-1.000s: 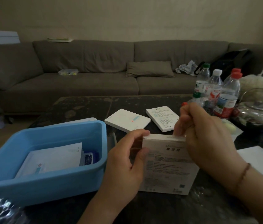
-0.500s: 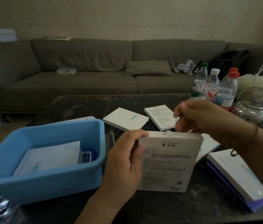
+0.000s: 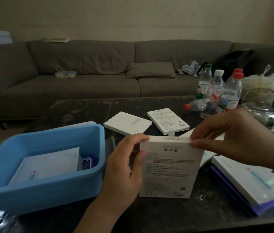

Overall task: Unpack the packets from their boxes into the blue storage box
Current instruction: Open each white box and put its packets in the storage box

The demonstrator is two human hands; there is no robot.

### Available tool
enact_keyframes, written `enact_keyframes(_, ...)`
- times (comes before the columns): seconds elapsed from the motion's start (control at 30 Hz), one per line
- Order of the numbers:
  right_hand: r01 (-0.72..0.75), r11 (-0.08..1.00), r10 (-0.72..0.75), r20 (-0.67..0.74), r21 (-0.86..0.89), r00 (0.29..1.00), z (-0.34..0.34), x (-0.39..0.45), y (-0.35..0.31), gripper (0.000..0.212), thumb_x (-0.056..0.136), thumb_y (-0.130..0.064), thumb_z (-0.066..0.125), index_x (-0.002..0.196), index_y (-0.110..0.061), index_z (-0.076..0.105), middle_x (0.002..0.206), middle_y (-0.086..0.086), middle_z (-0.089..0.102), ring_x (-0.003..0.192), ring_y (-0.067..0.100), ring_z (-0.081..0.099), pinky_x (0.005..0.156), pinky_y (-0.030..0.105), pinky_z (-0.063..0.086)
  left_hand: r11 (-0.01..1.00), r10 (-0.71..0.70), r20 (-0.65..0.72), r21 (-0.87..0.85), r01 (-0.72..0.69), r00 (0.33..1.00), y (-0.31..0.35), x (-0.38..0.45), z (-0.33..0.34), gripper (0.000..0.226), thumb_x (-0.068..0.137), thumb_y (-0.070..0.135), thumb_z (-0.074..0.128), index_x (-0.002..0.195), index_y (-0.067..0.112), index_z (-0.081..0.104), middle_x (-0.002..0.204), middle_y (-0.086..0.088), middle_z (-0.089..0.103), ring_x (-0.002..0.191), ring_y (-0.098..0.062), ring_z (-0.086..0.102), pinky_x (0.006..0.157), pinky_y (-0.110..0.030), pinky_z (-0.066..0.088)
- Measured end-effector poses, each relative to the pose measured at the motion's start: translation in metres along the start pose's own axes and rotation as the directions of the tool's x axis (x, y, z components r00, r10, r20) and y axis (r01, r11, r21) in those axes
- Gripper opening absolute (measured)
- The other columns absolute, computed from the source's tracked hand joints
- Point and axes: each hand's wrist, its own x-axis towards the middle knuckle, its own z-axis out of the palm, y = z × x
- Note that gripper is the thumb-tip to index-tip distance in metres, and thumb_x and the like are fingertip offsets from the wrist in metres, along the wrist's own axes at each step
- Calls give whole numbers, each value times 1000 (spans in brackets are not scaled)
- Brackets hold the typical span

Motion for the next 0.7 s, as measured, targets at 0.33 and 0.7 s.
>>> enact_keyframes(0.33, 275, 867, -128, 348, -415, 929, -21, 18, -16, 29, 86, -49, 49, 106, -42, 69, 98, -27, 70, 86, -9, 65, 65, -8, 33, 1000, 20, -10, -6, -20, 1000, 1, -1, 2, 20, 95, 33, 48, 109, 46, 41, 115, 23, 52, 113, 5, 55, 78, -10, 53)
enact_keyframes(0.7, 229, 741, 119, 459, -632, 880, -12, 32, -41, 39, 97, -41, 47, 129, -45, 26, 126, -16, 57, 106, 4, 55, 92, 23, 50, 994, 105, -23, 27, -104, 994, -1, -2, 2, 19, 97, 35, 45, 113, 43, 41, 116, 30, 50, 114, 5, 53, 79, -9, 52)
